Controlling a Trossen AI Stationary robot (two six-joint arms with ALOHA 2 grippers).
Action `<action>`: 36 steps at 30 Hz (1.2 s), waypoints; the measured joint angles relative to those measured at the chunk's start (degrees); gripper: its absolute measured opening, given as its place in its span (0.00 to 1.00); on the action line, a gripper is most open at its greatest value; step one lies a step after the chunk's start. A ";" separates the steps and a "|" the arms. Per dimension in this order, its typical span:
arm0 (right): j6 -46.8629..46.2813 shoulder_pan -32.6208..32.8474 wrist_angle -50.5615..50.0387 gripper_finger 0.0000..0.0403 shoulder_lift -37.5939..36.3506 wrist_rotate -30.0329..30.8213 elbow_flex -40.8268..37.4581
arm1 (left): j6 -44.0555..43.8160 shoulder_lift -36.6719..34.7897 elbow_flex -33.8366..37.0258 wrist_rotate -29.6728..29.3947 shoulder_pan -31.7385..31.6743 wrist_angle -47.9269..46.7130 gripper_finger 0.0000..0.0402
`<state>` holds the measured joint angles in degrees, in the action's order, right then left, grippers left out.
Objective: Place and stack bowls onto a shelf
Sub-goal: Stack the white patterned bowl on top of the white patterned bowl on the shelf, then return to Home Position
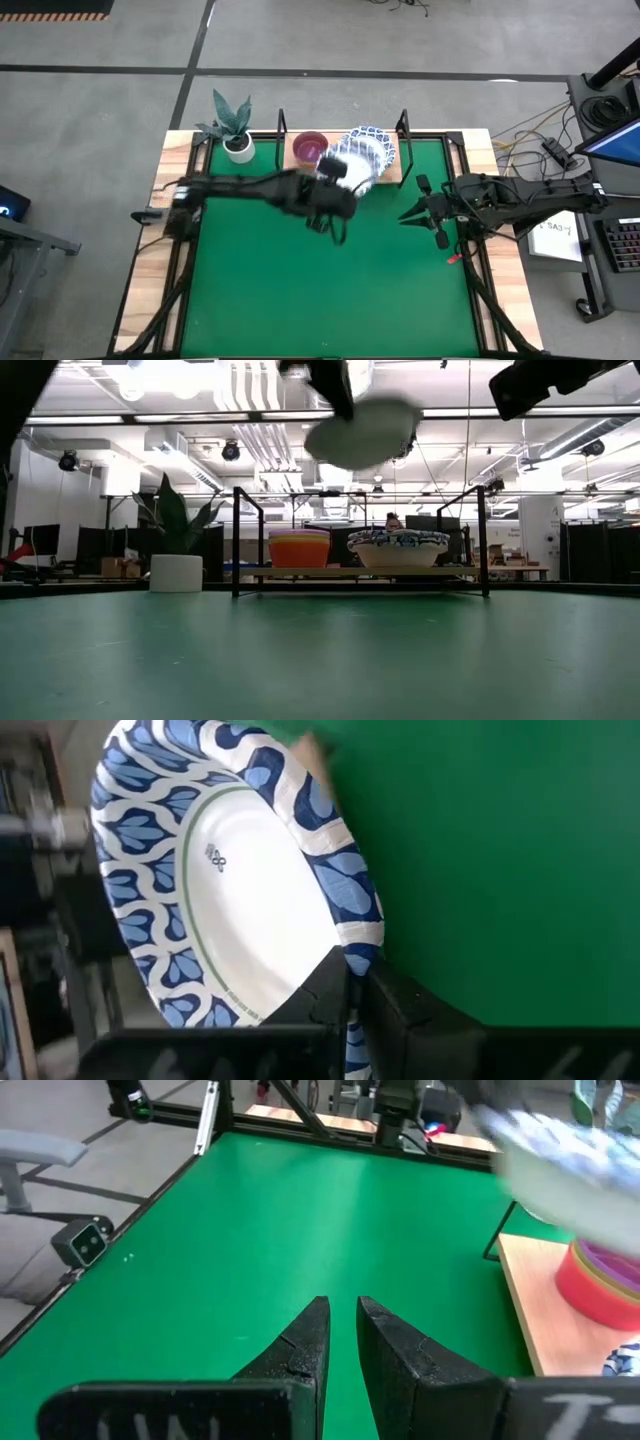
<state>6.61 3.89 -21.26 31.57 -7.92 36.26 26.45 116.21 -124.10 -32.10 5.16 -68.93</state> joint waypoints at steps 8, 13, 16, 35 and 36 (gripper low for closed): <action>0.99 1.44 0.06 0.11 -0.11 -0.05 -0.03 | 2.36 10.81 -8.63 4.95 -12.31 3.95 0.00; 1.01 1.48 -0.11 0.11 -0.11 -0.03 -0.03 | 6.56 15.00 -9.68 5.20 -15.68 9.44 0.00; 0.93 1.48 -0.99 0.11 -0.10 -0.01 -0.03 | 6.91 15.88 -9.70 5.26 -16.81 9.36 0.00; 1.94 1.48 -0.88 0.11 0.09 0.36 -0.05 | 4.12 16.01 -10.79 8.85 -17.44 15.76 0.34; 1.97 1.48 -0.93 0.11 0.09 0.35 -0.05 | 4.10 15.86 -10.79 8.85 -17.44 15.67 0.37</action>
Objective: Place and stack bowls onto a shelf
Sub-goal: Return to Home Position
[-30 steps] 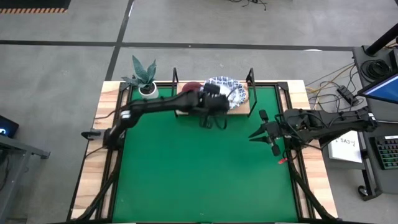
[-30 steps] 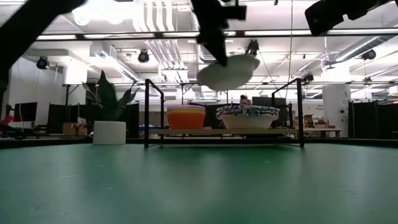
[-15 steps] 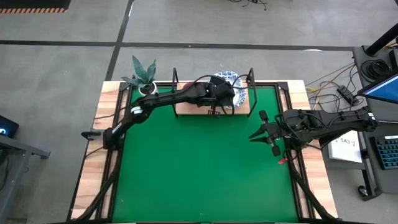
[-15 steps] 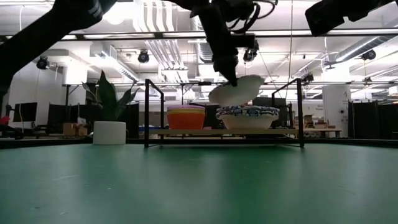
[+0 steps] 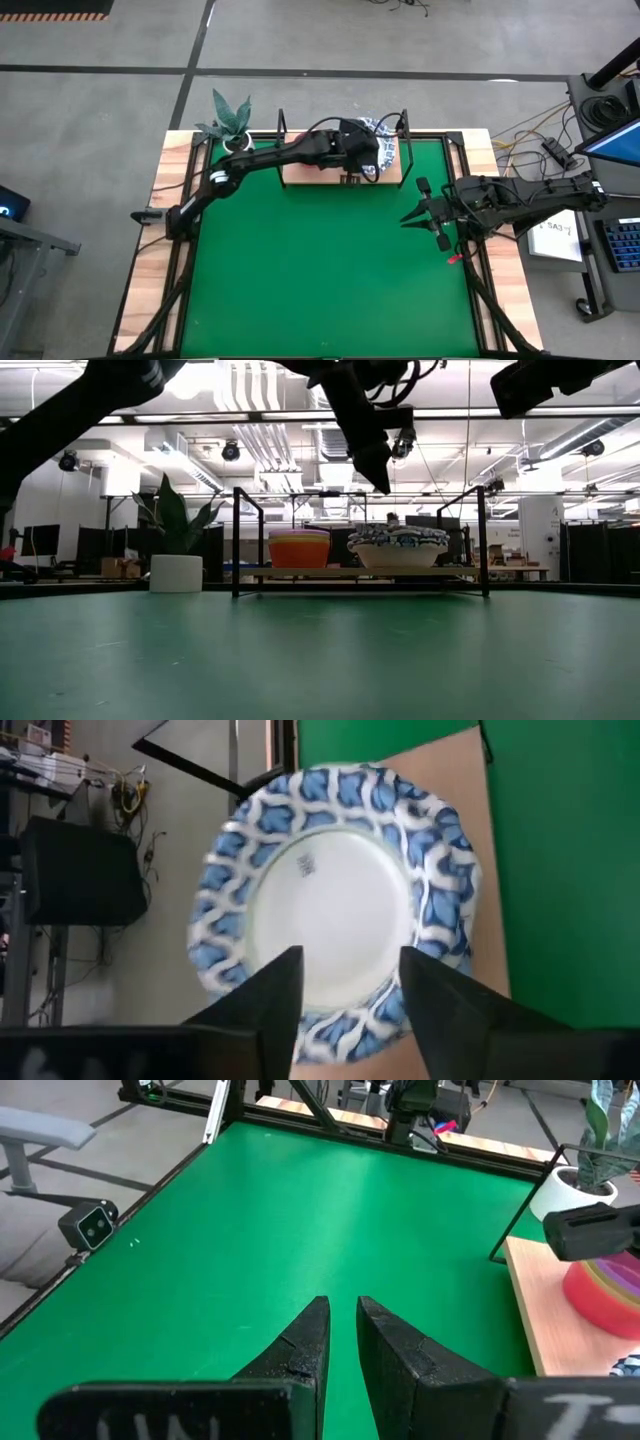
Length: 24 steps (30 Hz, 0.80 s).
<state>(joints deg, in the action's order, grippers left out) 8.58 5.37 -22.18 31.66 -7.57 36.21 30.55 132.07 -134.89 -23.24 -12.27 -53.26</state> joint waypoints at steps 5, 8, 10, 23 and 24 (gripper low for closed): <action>0.49 0.00 -0.01 0.11 -0.01 0.00 -0.69 | -4.27 -1.62 0.00 0.66 1.16 -5.98 0.43; 2.45 0.00 0.64 0.11 0.00 0.00 -1.50 | -10.08 -3.78 0.04 6.49 2.30 -11.93 0.42; 4.47 0.00 2.82 0.11 -0.04 -0.07 -2.64 | -12.77 -5.81 0.60 13.05 3.20 -14.48 0.41; 11.54 -0.15 11.44 0.11 -6.65 -1.92 -8.50 | -21.51 -31.50 32.24 19.32 12.78 1.92 0.32; 11.54 -0.15 11.39 0.11 -7.40 -1.92 -8.70 | -22.35 -34.56 36.98 19.26 13.42 5.27 0.31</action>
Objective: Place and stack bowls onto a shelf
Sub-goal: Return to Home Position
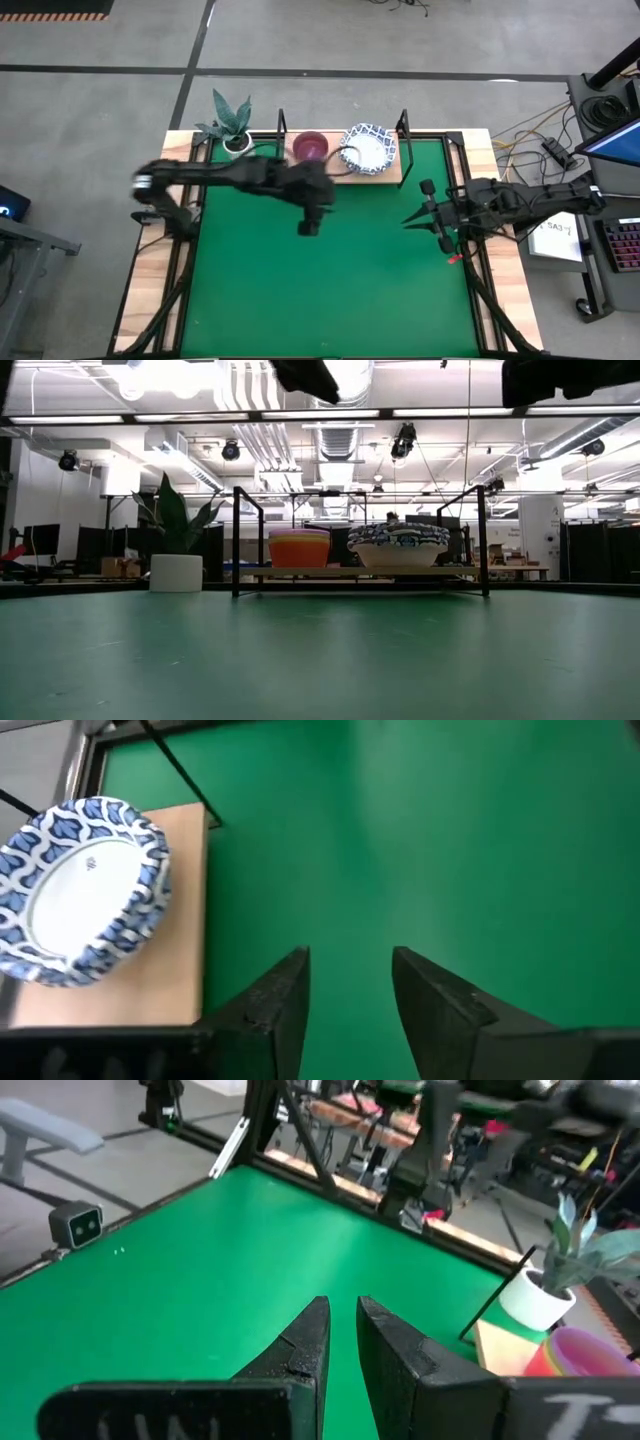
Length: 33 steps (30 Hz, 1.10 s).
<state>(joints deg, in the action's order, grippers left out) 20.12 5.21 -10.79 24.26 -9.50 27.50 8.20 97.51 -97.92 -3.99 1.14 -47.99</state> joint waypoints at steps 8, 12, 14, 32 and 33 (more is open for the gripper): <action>-0.05 0.00 0.49 0.11 -5.26 0.02 -2.29 | -6.03 -24.33 35.78 -0.03 3.96 29.33 0.30; -0.54 0.00 1.14 0.11 -8.02 0.05 -3.51 | -7.73 -35.86 48.61 -0.27 3.89 38.42 0.30; -1.00 0.00 1.75 0.11 -9.23 0.50 -4.05 | -7.63 -41.78 54.02 -2.27 3.62 41.65 0.30; -6.15 -4.41 4.26 0.11 -16.04 4.57 -8.15 | -9.37 -83.45 78.66 -7.48 3.26 46.01 0.30; -6.24 -4.39 3.79 0.11 -16.70 4.50 -8.15 | -9.39 -84.88 79.39 -7.48 3.26 45.97 0.30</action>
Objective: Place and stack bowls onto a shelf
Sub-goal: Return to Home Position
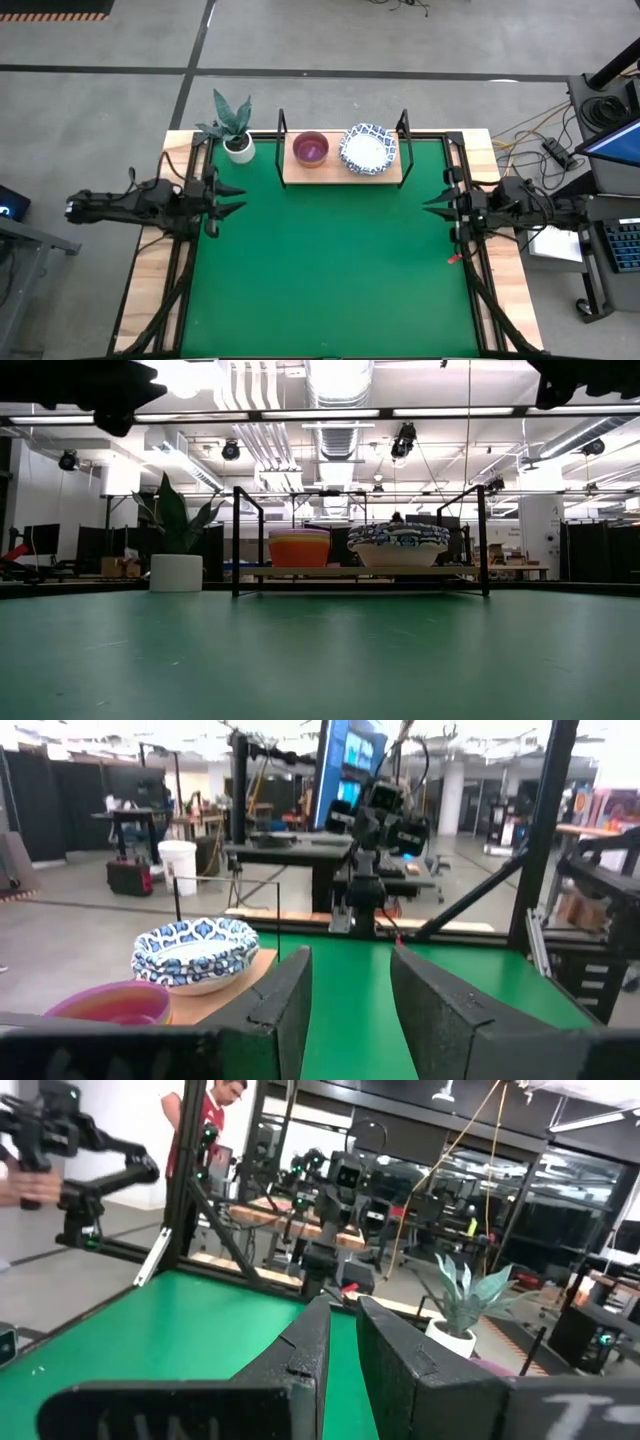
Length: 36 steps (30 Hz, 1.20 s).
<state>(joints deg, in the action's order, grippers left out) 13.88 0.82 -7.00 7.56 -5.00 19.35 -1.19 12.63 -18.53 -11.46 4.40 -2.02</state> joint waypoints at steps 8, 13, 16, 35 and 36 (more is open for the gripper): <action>-1.28 0.00 -1.22 0.11 -6.32 -1.47 -2.29 | 0.26 -9.29 5.90 0.00 0.00 -0.55 0.30; -2.39 0.00 0.84 0.11 -7.21 -1.45 -4.92 | 0.22 -12.73 9.04 -0.02 -0.02 -0.01 0.30; -3.69 0.02 4.86 0.11 -6.70 -1.63 -6.98 | -0.51 -12.35 9.22 0.00 -0.01 0.53 0.30; -7.31 0.00 17.73 0.11 -6.68 1.97 -18.62 | -0.78 -11.74 9.58 -2.07 -0.02 0.78 0.30; -7.34 0.00 17.72 0.11 -6.65 4.57 -18.62 | -0.76 -11.73 9.58 -2.08 -0.02 0.75 0.30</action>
<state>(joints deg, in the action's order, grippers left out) 6.54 0.82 10.72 0.91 -0.43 0.73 -1.96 0.91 -8.95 -13.54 4.38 -1.27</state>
